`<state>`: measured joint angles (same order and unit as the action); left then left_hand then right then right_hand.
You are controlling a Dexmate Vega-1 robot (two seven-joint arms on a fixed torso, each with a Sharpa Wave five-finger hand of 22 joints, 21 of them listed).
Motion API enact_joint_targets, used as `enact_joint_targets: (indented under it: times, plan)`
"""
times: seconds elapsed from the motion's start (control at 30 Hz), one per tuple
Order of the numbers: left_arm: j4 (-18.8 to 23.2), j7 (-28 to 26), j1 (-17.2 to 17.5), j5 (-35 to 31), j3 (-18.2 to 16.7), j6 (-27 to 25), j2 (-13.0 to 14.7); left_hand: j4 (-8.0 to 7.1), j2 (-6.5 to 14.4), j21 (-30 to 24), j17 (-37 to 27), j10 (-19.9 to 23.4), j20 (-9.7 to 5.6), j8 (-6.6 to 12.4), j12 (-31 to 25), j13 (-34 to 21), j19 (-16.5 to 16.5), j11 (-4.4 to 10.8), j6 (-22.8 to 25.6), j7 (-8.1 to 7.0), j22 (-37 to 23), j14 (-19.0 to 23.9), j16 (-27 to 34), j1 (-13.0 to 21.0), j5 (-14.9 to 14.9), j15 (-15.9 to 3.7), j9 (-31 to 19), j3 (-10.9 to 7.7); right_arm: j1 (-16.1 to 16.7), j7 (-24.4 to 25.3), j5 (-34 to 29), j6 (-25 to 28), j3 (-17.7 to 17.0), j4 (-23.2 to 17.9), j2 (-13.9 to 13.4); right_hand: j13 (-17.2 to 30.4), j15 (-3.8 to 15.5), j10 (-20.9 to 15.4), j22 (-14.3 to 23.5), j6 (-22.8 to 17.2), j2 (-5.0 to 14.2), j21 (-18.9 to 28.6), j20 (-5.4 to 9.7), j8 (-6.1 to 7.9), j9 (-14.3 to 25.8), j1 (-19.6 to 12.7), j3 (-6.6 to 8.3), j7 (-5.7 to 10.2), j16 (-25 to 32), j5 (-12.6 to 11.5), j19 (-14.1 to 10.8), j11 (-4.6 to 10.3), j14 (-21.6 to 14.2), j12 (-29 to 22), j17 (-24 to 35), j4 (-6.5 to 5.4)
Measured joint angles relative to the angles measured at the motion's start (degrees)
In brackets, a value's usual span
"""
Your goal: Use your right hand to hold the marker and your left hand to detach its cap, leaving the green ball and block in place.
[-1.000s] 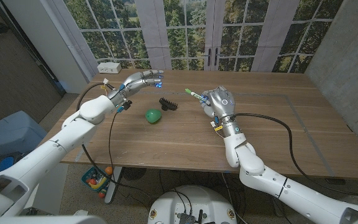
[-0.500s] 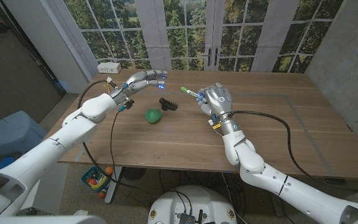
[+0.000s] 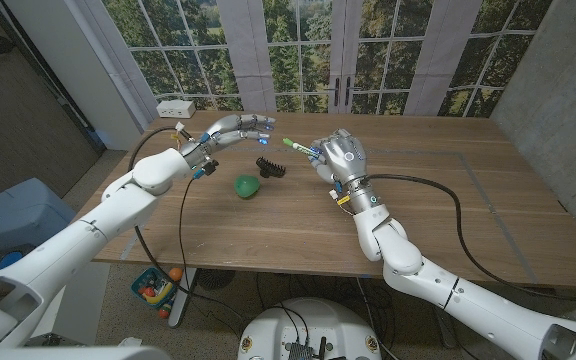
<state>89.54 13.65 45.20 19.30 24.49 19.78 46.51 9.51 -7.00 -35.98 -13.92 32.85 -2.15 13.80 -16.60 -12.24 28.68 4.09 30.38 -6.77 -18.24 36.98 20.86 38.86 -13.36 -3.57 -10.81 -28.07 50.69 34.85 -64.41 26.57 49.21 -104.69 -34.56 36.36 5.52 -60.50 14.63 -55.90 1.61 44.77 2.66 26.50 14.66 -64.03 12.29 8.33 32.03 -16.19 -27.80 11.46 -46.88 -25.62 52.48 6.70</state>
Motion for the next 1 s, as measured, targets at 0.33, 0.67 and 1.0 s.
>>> enact_joint_targets:
  times: [0.33,0.67,1.0]
  plan:
    - [-0.37,0.89,-0.49,0.23,0.37,0.30,-0.26,-0.25,1.12,-0.28,1.36,1.23,-0.42,0.40,-0.26,0.13,-0.42,0.61,1.37,0.03,0.00,0.59,-0.74,1.12,0.00,0.00,0.00,-0.25,-0.52,0.91,-0.73,-1.54,0.02,0.32,0.37,0.59,0.22,-0.22,-0.39,-0.22,0.00,1.22,0.00,0.11,-0.11,0.00,-0.55,0.22,-0.98,-0.36,0.62,0.22,-0.22,0.24,1.01,-0.38]
    - [-0.37,1.28,-0.52,0.33,0.62,0.64,-0.44,-0.41,3.10,-1.55,2.20,4.61,-0.62,0.39,-0.26,0.54,-0.18,2.77,3.48,0.22,0.01,3.58,-0.73,3.10,0.30,-0.33,0.01,-0.42,-1.32,1.49,-1.40,-2.82,0.25,0.76,0.74,1.23,0.22,-0.62,-0.85,-0.50,0.00,2.49,-0.01,0.09,-0.18,0.00,-1.00,0.50,-1.88,-0.66,1.25,0.01,-0.65,0.63,2.04,-0.36]
    - [-0.25,1.42,-0.43,0.45,0.74,1.01,-0.73,-0.41,4.78,-3.15,2.60,9.00,-0.63,0.39,-1.21,0.80,1.46,4.05,5.19,0.74,0.01,7.40,0.22,4.78,1.25,-1.12,0.01,-0.42,-1.92,1.65,-1.90,-3.98,0.44,1.10,0.80,1.75,0.21,-0.61,-1.44,-0.50,0.00,3.57,-0.01,0.04,-0.36,0.00,-1.41,0.50,-2.84,-0.66,1.65,0.00,-1.04,1.07,3.09,-0.43]
